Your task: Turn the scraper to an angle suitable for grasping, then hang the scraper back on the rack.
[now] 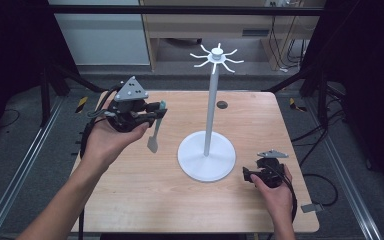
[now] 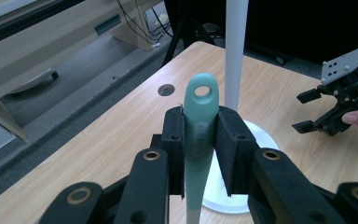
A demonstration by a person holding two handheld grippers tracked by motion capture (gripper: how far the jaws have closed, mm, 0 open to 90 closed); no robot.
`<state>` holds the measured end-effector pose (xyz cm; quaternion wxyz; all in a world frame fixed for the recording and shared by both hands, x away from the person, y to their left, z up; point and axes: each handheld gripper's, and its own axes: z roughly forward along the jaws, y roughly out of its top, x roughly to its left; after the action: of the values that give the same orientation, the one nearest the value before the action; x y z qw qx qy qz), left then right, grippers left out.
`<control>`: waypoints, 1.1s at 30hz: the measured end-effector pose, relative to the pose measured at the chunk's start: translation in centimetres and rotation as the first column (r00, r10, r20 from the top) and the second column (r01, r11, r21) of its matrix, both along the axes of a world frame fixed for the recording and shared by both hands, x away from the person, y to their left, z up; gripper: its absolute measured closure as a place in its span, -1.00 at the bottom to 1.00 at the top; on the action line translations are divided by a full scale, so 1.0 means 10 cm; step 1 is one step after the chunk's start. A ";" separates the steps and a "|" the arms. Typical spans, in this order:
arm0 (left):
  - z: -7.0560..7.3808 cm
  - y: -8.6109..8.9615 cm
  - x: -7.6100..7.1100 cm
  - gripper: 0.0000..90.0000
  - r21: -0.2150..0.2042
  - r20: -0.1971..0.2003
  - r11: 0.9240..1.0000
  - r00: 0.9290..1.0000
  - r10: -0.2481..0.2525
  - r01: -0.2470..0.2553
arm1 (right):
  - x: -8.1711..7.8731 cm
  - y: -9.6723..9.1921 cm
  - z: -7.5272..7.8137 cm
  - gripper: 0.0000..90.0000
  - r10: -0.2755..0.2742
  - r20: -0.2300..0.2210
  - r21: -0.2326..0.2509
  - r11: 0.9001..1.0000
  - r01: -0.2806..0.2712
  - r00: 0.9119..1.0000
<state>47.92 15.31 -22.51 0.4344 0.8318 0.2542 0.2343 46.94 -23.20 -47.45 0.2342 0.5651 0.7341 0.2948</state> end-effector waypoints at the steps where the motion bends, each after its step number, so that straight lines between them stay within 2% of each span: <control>1: 0.01 -0.01 0.00 0.65 -0.004 0.001 1.000 1.000 0.000 0.000 | 0.00 0.00 0.00 -0.69 0.000 0.000 0.000 1.000 0.000 1.000; 8: 0.08 -0.07 0.01 0.65 -0.032 0.010 0.999 1.000 0.004 -0.003 | 0.01 0.01 0.00 -0.69 0.006 0.001 -0.008 1.000 -0.006 1.000; 18: 0.19 -0.13 0.05 0.65 -0.076 0.023 0.997 1.000 0.003 -0.001 | 0.00 0.01 0.00 -0.69 -0.003 -0.004 0.004 1.000 0.003 1.000; 19: 0.20 -0.13 0.05 0.65 -0.081 0.021 0.997 1.000 -0.001 0.002 | 0.01 0.00 0.00 -0.69 0.005 -0.002 -0.008 1.000 -0.005 1.000; 20: 0.22 -0.14 0.06 0.65 -0.082 0.022 0.997 1.000 -0.004 0.006 | 0.01 0.01 0.00 -0.69 -0.003 -0.001 0.004 1.000 0.003 1.000; 33: 0.38 -0.29 0.16 0.65 -0.107 0.032 0.994 0.999 -0.018 0.021 | 0.02 -0.03 0.00 -0.69 -0.006 0.003 0.016 1.000 0.006 1.000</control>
<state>49.56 12.38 -18.73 0.4847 0.8059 0.2515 0.2288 47.09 -23.47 -47.47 0.2318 0.5685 0.7298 0.3009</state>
